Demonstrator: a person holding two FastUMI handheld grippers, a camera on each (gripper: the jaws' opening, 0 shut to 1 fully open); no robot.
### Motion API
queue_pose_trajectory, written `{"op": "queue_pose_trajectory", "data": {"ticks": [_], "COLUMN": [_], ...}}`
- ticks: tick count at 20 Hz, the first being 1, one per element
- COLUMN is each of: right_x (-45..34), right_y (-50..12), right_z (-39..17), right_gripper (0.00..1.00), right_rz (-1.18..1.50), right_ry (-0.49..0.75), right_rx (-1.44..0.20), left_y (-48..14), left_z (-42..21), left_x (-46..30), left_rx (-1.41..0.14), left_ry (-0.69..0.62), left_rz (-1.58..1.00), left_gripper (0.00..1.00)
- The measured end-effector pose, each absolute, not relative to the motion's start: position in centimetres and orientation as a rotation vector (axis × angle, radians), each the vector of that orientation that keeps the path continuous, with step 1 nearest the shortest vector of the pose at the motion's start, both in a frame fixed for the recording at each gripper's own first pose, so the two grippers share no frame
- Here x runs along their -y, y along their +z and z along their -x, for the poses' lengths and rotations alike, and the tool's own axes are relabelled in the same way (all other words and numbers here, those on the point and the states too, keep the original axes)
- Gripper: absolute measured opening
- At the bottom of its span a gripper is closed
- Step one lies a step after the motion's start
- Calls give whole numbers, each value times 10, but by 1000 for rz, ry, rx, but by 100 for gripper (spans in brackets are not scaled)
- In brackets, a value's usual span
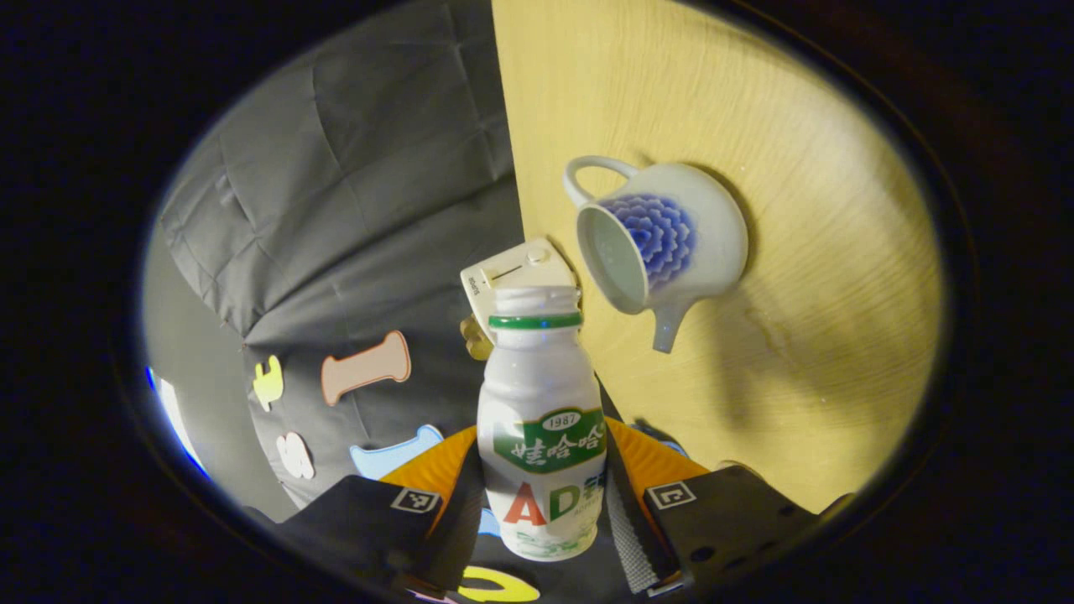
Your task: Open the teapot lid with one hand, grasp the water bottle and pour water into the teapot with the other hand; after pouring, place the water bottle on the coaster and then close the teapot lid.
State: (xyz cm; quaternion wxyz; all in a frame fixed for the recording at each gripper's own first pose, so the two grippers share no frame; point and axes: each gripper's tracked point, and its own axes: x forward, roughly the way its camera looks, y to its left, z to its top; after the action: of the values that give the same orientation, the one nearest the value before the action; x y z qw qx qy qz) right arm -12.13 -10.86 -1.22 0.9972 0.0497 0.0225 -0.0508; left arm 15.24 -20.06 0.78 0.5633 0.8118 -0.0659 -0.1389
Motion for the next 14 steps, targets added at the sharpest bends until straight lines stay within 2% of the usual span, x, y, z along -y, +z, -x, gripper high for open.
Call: {"op": "queue_pose_trajectory", "data": {"ticks": [1,2,3,4,8,9,11,12,13,14], "right_x": [108,109,109,109,109,111,112,112,112,110], "right_y": [-12,-10,-6,-4,8,14,24,29,31,32], "right_z": [122,122,122,122,117,117,113,110,105,99], "right_gripper": [0,6,6,6,5,5,5,5,13,5], "right_rz": [-100,-98,-96,-88,-75,-76,-80,-80,-78,-72], "right_ry": [-103,-105,-107,-109,-112,-117,-119,-117,-114,-105], "right_rx": [-45,-40,-31,-26,-5,6,25,32,34,31], "left_y": [4,2,-2,-5,-4,-3,5,11,14,18], "left_z": [-154,-155,-155,-152,-145,-142,-135,-134,-132,-129], "left_x": [200,198,196,194,190,188,175,164,154,140], "left_rx": [144,139,128,122,128,124,119,117,103,98], "left_ry": [-336,-344,-351,-363,-367,-367,-350,-335,-318,-294], "left_rz": [-1873,-1836,-1796,-1744,-1499,-1436,-1317,-1242,-1148,-1039], "left_gripper": [80,75,69,80,80,70,75,69,80,80]}}
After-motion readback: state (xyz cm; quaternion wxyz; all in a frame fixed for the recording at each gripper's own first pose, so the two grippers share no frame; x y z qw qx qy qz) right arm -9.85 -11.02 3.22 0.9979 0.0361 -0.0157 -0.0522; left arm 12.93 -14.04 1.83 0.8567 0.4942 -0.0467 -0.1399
